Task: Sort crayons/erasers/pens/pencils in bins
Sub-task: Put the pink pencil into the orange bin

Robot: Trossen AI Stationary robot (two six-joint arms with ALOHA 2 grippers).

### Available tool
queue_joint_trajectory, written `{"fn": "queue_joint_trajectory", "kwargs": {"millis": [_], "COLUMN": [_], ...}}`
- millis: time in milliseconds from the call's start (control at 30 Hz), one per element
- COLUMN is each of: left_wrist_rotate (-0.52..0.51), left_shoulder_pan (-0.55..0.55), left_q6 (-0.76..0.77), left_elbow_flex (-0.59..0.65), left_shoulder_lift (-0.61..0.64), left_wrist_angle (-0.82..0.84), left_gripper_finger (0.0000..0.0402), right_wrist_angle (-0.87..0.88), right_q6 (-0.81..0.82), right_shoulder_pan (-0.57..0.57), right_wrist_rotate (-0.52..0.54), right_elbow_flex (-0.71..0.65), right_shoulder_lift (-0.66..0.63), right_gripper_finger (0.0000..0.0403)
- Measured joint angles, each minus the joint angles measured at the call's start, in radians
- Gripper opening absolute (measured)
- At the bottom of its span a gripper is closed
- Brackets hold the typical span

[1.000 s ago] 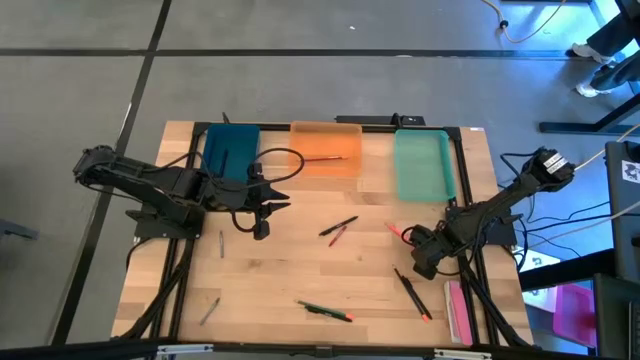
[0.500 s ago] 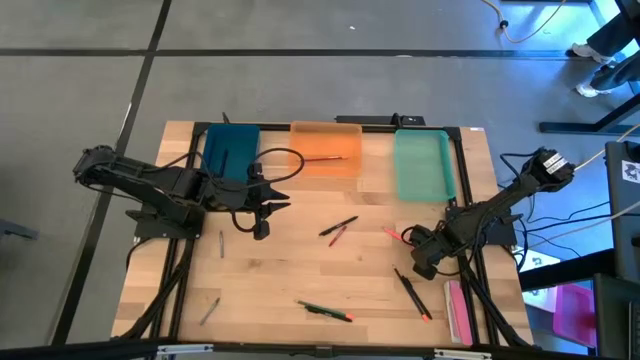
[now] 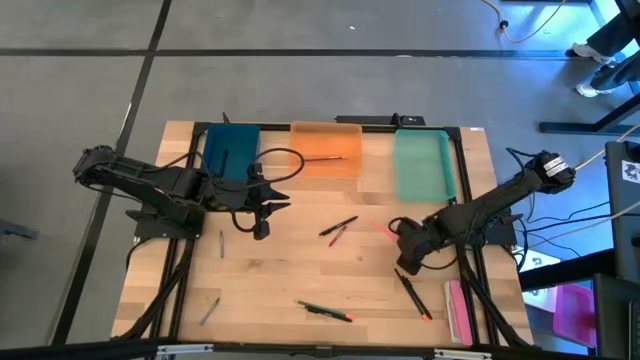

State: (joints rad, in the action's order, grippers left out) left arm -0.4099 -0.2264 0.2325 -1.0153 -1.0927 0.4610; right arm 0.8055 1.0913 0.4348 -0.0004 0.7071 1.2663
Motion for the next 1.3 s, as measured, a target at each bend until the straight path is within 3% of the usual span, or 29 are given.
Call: {"fn": "queue_joint_trajectory", "kwargs": {"millis": [400,867,1033,1300], "left_wrist_rotate": [0.0,-0.256,-0.359,-0.362], "left_shoulder_pan": [0.0,0.047,0.097,0.191], "left_q6": [-0.007,-0.055,-0.054,-0.053], "left_elbow_flex": [0.0,0.0,0.0,0.0], "left_shoulder_lift": [0.0,0.0,0.0,0.0], "left_wrist_angle": [0.002,-0.006,-0.006,-0.006], "left_gripper_finger": [0.0065,0.0065,0.0065,0.0065], "right_wrist_angle": [0.153,0.144,0.155,0.169], "right_q6": [-0.535,-1.279,-1.434,-1.545], "right_shoulder_pan": [-0.325,-0.747,-0.862,-0.951], "right_wrist_rotate": [0.135,0.115,0.026,0.024], "right_elbow_flex": [0.341,0.829,0.953,1.026], "right_shoulder_lift": [0.052,0.457,0.621,0.791], "right_gripper_finger": [0.0043,0.0044,0.0044,0.0044]}}
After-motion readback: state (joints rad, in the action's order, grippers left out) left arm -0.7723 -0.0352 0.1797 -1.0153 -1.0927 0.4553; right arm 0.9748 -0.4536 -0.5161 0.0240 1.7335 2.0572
